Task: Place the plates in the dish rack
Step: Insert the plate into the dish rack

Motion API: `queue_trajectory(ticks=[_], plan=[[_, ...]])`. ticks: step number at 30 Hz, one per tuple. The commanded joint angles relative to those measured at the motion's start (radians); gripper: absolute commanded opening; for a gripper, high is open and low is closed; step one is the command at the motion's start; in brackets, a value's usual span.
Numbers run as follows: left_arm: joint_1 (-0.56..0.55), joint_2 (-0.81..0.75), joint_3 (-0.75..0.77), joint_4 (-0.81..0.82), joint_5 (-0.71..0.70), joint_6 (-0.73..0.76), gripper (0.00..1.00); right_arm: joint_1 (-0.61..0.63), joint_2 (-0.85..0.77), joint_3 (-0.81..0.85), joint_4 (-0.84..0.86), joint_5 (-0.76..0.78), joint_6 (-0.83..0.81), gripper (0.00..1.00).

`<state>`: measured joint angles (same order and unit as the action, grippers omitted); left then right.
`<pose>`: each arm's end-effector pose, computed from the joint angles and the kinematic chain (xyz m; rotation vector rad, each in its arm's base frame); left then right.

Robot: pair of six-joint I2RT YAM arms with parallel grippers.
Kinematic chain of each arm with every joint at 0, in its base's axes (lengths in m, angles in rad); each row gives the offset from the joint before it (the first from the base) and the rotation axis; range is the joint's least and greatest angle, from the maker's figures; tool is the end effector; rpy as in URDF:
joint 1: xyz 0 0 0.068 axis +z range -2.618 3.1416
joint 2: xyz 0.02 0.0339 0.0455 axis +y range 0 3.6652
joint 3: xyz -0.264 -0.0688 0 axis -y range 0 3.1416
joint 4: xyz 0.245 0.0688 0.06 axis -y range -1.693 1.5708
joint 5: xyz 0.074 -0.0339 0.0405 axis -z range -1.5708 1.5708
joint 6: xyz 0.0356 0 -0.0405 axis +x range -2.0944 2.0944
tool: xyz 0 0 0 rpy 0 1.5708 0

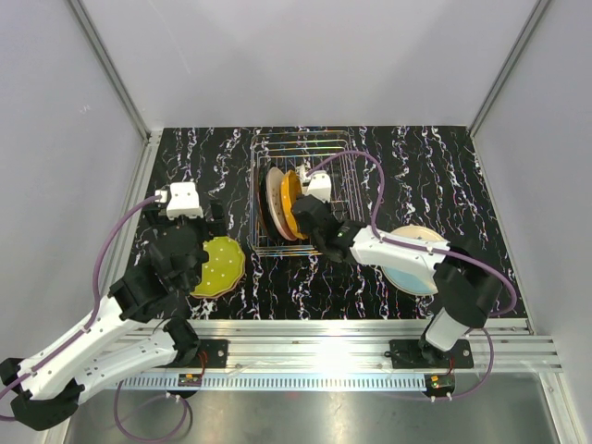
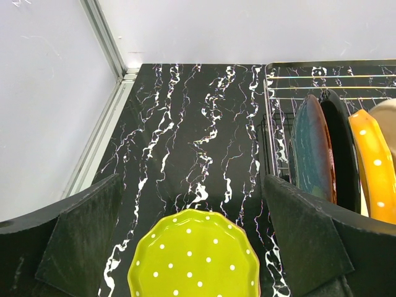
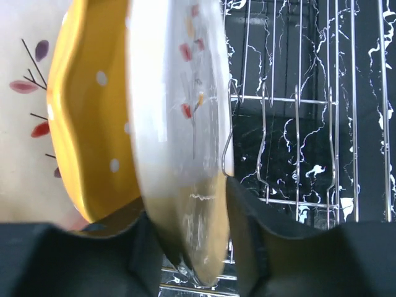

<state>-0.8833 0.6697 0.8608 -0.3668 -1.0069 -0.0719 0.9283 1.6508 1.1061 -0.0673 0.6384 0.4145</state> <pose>0.1081 -0.0843 0.3666 -0.0446 1.6661 0.1573 0.2361 0.2801 0.2421 -0.1779 2.0451 0.1307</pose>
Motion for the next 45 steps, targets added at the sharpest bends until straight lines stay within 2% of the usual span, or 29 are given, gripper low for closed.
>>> queue_trajectory(ticks=[1,7,14,19,26,31,33,36,37,38,39,40,41,43,44,45], plan=[[0.0,0.002,0.004,0.028,0.007,-0.006,0.99,-0.003,-0.043,0.026,0.06,0.032,0.021,0.49],[0.0,0.005,0.001,0.028,0.004,-0.002,0.99,-0.003,-0.138,-0.017,0.087,0.032,0.027,0.59],[0.0,0.018,0.0,0.032,-0.01,0.003,0.99,-0.003,-0.373,-0.117,0.109,0.012,0.053,0.65],[0.001,0.033,-0.002,0.031,-0.032,0.006,0.99,-0.003,-0.517,-0.178,0.106,0.006,0.063,0.66],[0.015,0.051,-0.006,0.029,-0.064,0.001,0.99,-0.003,-0.565,-0.221,0.097,-0.019,0.067,0.63],[0.079,0.109,0.036,-0.069,-0.078,-0.116,0.99,-0.003,-0.617,-0.249,0.093,-0.058,0.029,0.62],[0.154,0.148,0.067,-0.133,-0.047,-0.199,0.99,-0.003,-0.649,-0.258,0.078,-0.078,0.009,0.62],[0.297,0.198,0.105,-0.199,0.072,-0.299,0.99,-0.003,-0.706,-0.285,0.042,-0.083,-0.016,0.62],[0.344,0.215,0.118,-0.222,0.161,-0.331,0.99,-0.003,-0.723,-0.305,0.034,-0.08,-0.02,0.62],[0.468,0.232,0.133,-0.259,0.216,-0.412,0.99,-0.003,-0.761,-0.317,0.018,-0.074,-0.023,0.63],[0.544,0.273,0.159,-0.335,0.288,-0.446,0.99,-0.002,-0.782,-0.331,0.012,-0.069,-0.031,0.63],[0.625,0.293,0.164,-0.368,0.447,-0.471,0.99,-0.003,-0.825,-0.36,0.005,-0.063,-0.031,0.64],[0.78,0.312,0.161,-0.394,0.523,-0.489,0.99,-0.003,-0.848,-0.376,0.003,-0.049,-0.034,0.66],[0.889,0.356,0.142,-0.464,0.659,-0.543,0.99,-0.005,-0.894,-0.422,0.0,-0.039,-0.037,0.66],[0.962,0.375,0.132,-0.481,0.683,-0.58,0.99,-0.003,-0.937,-0.436,0.004,-0.033,-0.039,0.67],[0.977,0.381,0.113,-0.515,0.694,-0.601,0.99,-0.006,-0.953,-0.446,0.006,-0.032,-0.043,0.67]])
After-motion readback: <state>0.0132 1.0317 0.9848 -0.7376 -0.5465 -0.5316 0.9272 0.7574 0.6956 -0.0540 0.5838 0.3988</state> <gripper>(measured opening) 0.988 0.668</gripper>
